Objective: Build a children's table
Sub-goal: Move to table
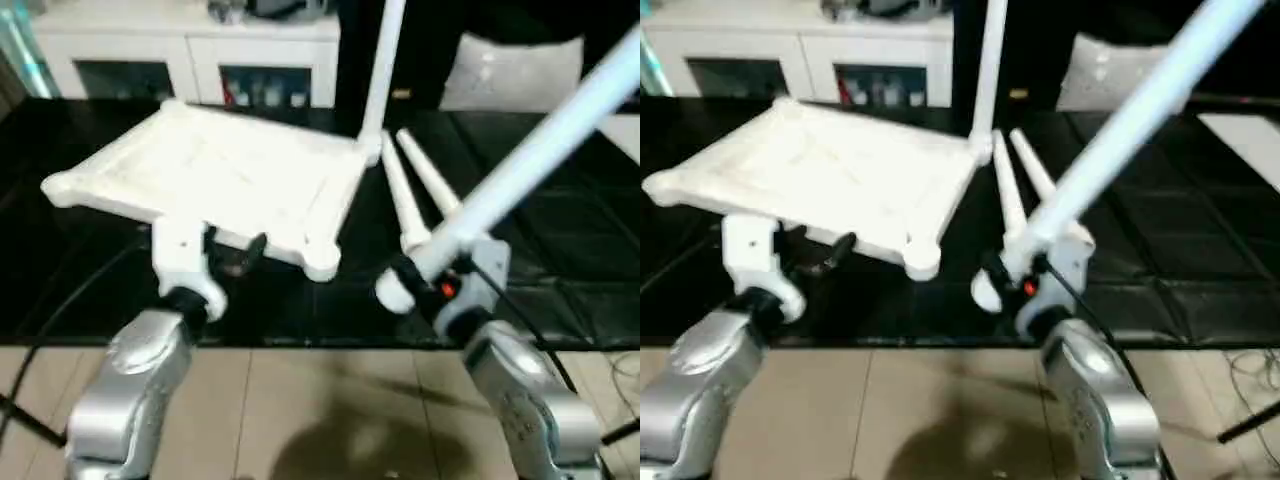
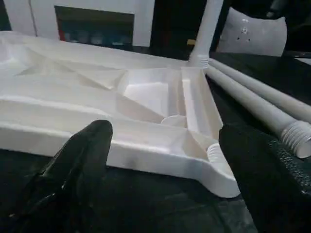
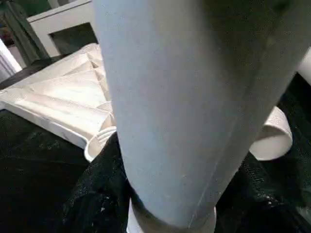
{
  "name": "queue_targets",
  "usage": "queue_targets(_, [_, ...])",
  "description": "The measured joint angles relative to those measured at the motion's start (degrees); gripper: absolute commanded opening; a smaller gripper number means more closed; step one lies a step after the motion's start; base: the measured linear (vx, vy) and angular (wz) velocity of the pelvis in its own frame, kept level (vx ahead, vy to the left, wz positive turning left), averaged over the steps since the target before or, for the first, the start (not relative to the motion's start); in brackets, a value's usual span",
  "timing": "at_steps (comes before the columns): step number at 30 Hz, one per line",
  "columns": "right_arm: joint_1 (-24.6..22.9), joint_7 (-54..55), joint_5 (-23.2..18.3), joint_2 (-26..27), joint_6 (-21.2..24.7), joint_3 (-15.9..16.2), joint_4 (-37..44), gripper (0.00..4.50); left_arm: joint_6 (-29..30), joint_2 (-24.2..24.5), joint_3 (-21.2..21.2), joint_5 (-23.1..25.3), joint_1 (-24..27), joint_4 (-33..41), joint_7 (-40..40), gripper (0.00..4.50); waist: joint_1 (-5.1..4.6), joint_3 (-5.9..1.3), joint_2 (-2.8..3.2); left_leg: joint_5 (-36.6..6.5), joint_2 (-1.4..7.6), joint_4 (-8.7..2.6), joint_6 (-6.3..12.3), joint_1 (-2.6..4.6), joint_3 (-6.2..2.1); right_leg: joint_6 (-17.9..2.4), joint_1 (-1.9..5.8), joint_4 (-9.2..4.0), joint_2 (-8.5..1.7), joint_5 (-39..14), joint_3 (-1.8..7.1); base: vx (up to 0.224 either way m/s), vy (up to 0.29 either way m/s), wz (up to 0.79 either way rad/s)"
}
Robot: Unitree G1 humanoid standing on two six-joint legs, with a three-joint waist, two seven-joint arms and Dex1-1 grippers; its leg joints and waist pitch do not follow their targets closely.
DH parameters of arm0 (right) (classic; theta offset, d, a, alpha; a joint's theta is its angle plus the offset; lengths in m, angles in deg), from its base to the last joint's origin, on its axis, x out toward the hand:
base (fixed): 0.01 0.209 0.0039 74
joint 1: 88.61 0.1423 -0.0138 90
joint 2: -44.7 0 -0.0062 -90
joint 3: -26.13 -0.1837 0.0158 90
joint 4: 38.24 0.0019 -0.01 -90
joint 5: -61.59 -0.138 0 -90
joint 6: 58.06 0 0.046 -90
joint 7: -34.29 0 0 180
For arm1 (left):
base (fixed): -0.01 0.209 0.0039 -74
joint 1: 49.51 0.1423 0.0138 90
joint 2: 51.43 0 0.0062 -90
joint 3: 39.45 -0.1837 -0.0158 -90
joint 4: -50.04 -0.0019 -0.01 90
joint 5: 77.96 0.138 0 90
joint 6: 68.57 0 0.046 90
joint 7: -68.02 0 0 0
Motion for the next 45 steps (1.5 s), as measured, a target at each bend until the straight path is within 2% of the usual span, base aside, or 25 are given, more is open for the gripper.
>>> queue_targets(5, [0.25, -1.05, 0.52, -1.38, 0.2, 1.84, -0.01, 1.89, -0.09, 0.07, 0.64, -0.22, 0.08, 0.6, -0.1, 3.97, 0.2, 0.03, -0.27, 0.11, 0.08, -1.04, -0.18, -0.19, -0.01, 0.3, 0.12, -0.57, -0.12, -0.04, -0.48, 0.0, 0.0, 0.0])
queue_targets(8, [0.15, -1.03, 0.54, -1.6, 0.39, 1.62, -0.04, 1.89, -0.1, -0.06, 0.68, -0.77, -0.01, 0.68, -0.34, 3.97, -0.5, 0.17, 0.13, 0.11, -0.3, -1.13, -0.17, -0.59, -2.52, 0.83, 2.08, -1.74, -1.8, -0.45, -4.89, 0.056, -0.022, 0.43])
queue_targets(10, [0.31, -1.17, 0.81, -1.82, 0.34, 1.76, -0.05, 1.89, -0.12, -0.03, 0.9, -0.8, 0.13, 0.67, -0.61, 3.97, -0.6, 0.44, 0.35, 0.06, 0.58, -1.22, -0.24, 0.37, -2.27, 0.85, 3.01, -2.38, -1.75, -1.04, -6.07, 0.066, -0.022, 0.39])
queue_targets(12, [0.44, -1.45, 0.7, -1.29, 0.34, 2.39, -0.05, 1.89, -0.12, 0.2, 1.5, -0.78, 0.44, 0.67, -0.63, 3.97, -0.29, 0.74, 0.77, -0.1, 1.24, -1.42, -0.48, 1.66, -1.77, 0.71, 4.43, -2.61, -1.07, -1.81, -5.67, 0.092, -0.021, 0.21])
queue_targets(14, [0.45, -1.94, 0.49, -1.24, 0.26, 2.67, -0.06, 1.89, -0.15, 0.43, 2.03, -0.76, 0.41, 0.68, -0.62, 3.97, -0.52, 0.63, 0.37, -0.71, 1.01, -2.15, -0.78, 3.09, -1.28, 0.61, 5.21, -2.52, -0.81, -2.23, -4.4, 0.131, -0.003, 0.0])
queue_targets(16, [0.44, -2.13, 0.63, -1.87, 0.12, 2.7, -0.07, 1.89, -0.17, 0.21, 1.81, -0.78, 0.3, 0.68, -0.64, 3.97, -0.69, 0.18, 0.15, -0.96, 0.93, -2.87, -0.87, 3.19, -0.65, 0.52, 5.89, -2.65, -0.79, -2.28, -3.96, 0.194, -0.02, -0.03])
queue_targets(22, [0.44, -2.18, 0.95, -2.38, 0.08, 2.74, -1.02, 1.89, -0.17, 0.07, 0.99, -0.78, -0.08, 0.68, -1.05, 3.97, 0.13, -1.09, 0.41, -2.64, 0.65, -2.81, 1.32, 3.03, -0.43, 0.49, 5.86, -2.55, -0.45, -4.76, -3.85, 0.166, -0.009, 0.05])
queue_targets(24, [0.64, -2.61, 1.1, -2.18, 0.0, 4.41, -1.09, 1.89, -0.18, 0.4, 1.5, -0.74, 0.11, 0.47, -1.05, 3.97, -0.48, -1.34, -0.07, -3.44, -0.03, -3.2, 1.23, 4.19, -1.67, -0.83, 4.13, 0.94, -0.63, -6.17, -2.9, 0.211, -0.051, 0.09])
queue_targets(25, [0.78, -3.15, 1.12, -2.15, -0.05, 5.14, -1.08, 1.89, -0.2, 0.57, 2.11, -0.69, 0.1, 0.23, -1.02, 3.97, -0.98, -1.62, -0.51, -4.22, -0.4, -3.03, 0.84, 5.11, -1.92, -0.45, 2.2, 4.61, -1.15, -6.54, -2.25, 0.142, -0.057, 0.02])
queue_targets(26, [0.78, -3.31, 1.14, -2.19, -0.13, 5.29, -1.08, 1.89, -0.38, 0.88, 2.14, -0.69, 0.02, 0.23, -1.05, 3.97, -1.24, -1.97, -1.11, -4.85, -0.88, -2.9, 0.96, 5.67, -1.89, -0.13, 0.52, 5.34, -1.1, -6.44, -1.26, 0.043, -0.075, -0.04])
queue_targets(27, [0.77, -3.43, 1.31, -2.6, -0.43, 5.26, -1.06, 1.89, -0.66, 0.96, 2.03, -0.67, -0.27, 0.24, -1.1, 3.97, -1.34, -2.23, -2.42, -5.6, -1.82, -2.4, 1.29, 6.03, -1.41, 0.66, 0.25, 3.48, -1.34, -5.67, 0.16, 0.0, 0.0, 0.0])
queue_targets(28, [0.44, -3.44, 1.64, -3.41, -0.78, 4.65, -1.2, 1.89, -0.86, 0.14, 1.74, -0.62, -0.61, -0.19, -1.12, 3.97, -1.25, -2.16, -2.58, -6.48, -2.15, -0.09, 3.94, 5.56, -1.16, 0.71, 1.17, 4.39, -0.84, -6.85, 0.93, 0.027, -0.061, 0.12])
queue_targets(29, [0.21, -3.36, 2.24, -4.32, -0.81, 3.85, -2.05, 1.89, -0.89, -0.66, -0.35, -0.71, -0.41, -0.22, -1.41, 3.97, 0.11, -2.13, -2.47, -6.29, -2.38, 4.24, 8.35, 4.37, -1.19, 0.22, 2.52, 3.86, -0.43, -7.22, 1.49, 0.128, -0.045, 0.02])
queue_targets(30, [0.2, -3.17, 2.6, -4.53, -0.84, 2.99, -2.25, 1.89, -0.9, -0.68, -1.15, -0.71, -0.42, -0.24, -1.67, 3.97, 0.48, -2.12, -2.17, -5.77, -2.76, 7.45, 7.59, 2.38, -1.33, 0.18, 3.82, 2.94, -0.07, -7.22, 1.29, 0.128, -0.045, 0.02])
queue_targets(31, [0.23, -3.16, 2.7, -4.53, -1.03, 2.58, -2.21, 1.89, -1.0, -0.6, -1.2, -0.7, -0.51, -0.21, -1.84, 3.97, 1.1, -2.01, -2.22, -4.97, -3.01, 7.43, 6.2, 0.93, -1.21, 0.06, 4.8, 2.15, 0.35, -7.24, 1.2, 0.133, -0.044, -0.23])
queue_targets(33, [0.43, -3.17, 2.81, -4.5, -1.36, 2.59, -1.88, 1.89, -1.44, -0.09, -1.01, -0.49, -0.78, -0.14, -1.89, 3.97, 1.83, -1.86, 0.62, -2.46, -1.38, 1.42, 2.77, -1.38, -1.16, -0.37, 7.87, 0.22, 2.58, -7.53, -0.99, 0.145, 0.013, -0.07])
queue_targets(34, [0.59, -3.16, 3.0, -4.55, -1.49, 2.79, -2.18, 1.89, -1.72, 0.19, -0.84, -0.11, -0.81, -0.23, -1.9, 3.97, 1.77, -1.19, 2.24, 0.87, 0.06, 0.3, 2.17, -0.85, -1.66, -0.17, 9.44, -0.14, 4.01, -8.18, -1.8, 0.121, 0.053, 0.03])
queue_targets(35, [0.51, -3.16, 3.08, -3.92, -1.49, 3.44, -2.44, 1.89, -1.74, 0.48, -0.37, 0.11, -0.44, -0.59, -1.88, 3.97, 1.52, -1.14, 2.46, 0.11, 0.09, 0.39, 2.44, -0.4, -1.72, -0.19, 10.07, -0.51, 3.9, -8.51, -2.11, 0.167, 0.084, 0.04])
queue_targets(36, [1.27, -3.32, 3.07, -3.45, -1.49, 4.91, -2.47, 1.89, -1.78, 0.83, 0.28, 0.34, -0.45, -0.74, -1.88, 3.97, 1.24, -1.29, 1.64, 0.07, -0.52, -0.16, 2.7, -0.18, -1.73, -1.93, 9.12, 1.22, 3.51, -9.31, -1.81, 0.184, 0.056, -0.03])
queue_targets(38, [1.75, -3.64, 3.13, -3.46, -2.32, 6.2, -2.1, 1.89, -1.91, 1.03, 0.86, 0.23, -0.58, -1.85, -2.44, 3.97, 0.02, -1.57, 1.06, -0.35, -1.13, -0.14, 3.44, -0.02, -1.74, -0.77, 5.35, 6.73, 2.8, -8.82, -1.29, 0.154, 0.047, 0.0])
queue_targets(39, [1.7, -3.59, 3.39, -3.81, -2.68, 6.08, -2.09, 1.89, -1.91, 1.16, 0.68, 0.09, -0.73, -1.81, -3.05, 3.97, -0.1, -1.75, 0.86, -0.43, -1.2, 0.17, 3.57, -0.06, -1.49, 0.7, 3.46, 7.28, 2.4, -7.86, -1.06, 0.084, 0.026, 0.07])
queue_targets(40, [1.57, -3.49, 4.01, -4.38, -3.32, 5.89, -2.13, 1.89, -1.89, 1.28, 0.25, -0.33, -0.95, -1.8, -3.98, 3.97, 0.08, -2.08, 0.15, -0.29, -1.82, 0.32, 3.29, -0.19, -0.89, 2.71, 1.12, 5.31, 1.29, -5.42, -0.24, 0.084, 0.026, 0.07])
queue_targets(41, [1.6, -3.49, 4.66, -4.7, -3.76, 5.73, -2.14, 1.89, -1.89, 1.8, -0.26, -0.75, -1.1, -1.82, -4.87, 3.97, 0.19, -2.31, -0.57, -0.38, -2.71, 0.59, 3.22, -0.47, -0.39, 2.94, 0.39, 2.06, 0.3, -3.03, 0.86, 0.0, 0.0, 0.0])
queue_targets(42, [1.56, -3.48, 5.15, -5.13, -4.26, 5.38, -2.41, 1.89, -1.97, 1.87, -1.0, -0.94, -1.37, -1.99, -5.58, 3.97, 0.32, -2.29, -1.38, -0.61, -3.34, 1.01, 3.18, -1.05, 0.02, 3.03, -0.39, 2.17, -0.34, -1.51, 1.95, 0.0, 0.0, 0.0])
queue_targets(45, [1.22, -3.52, 5.42, -5.51, -5.0, 3.92, -3.71, 1.89, -1.96, 3.91, -2.7, -1.79, -1.74, -2.89, -9.15, 4.32, 1.58, -2.05, -0.83, -0.17, -2.84, -0.66, 2.46, -0.98, -0.01, 2.0, -0.49, 1.06, 0.01, -0.77, 1.49, -0.023, -0.054, -0.01])
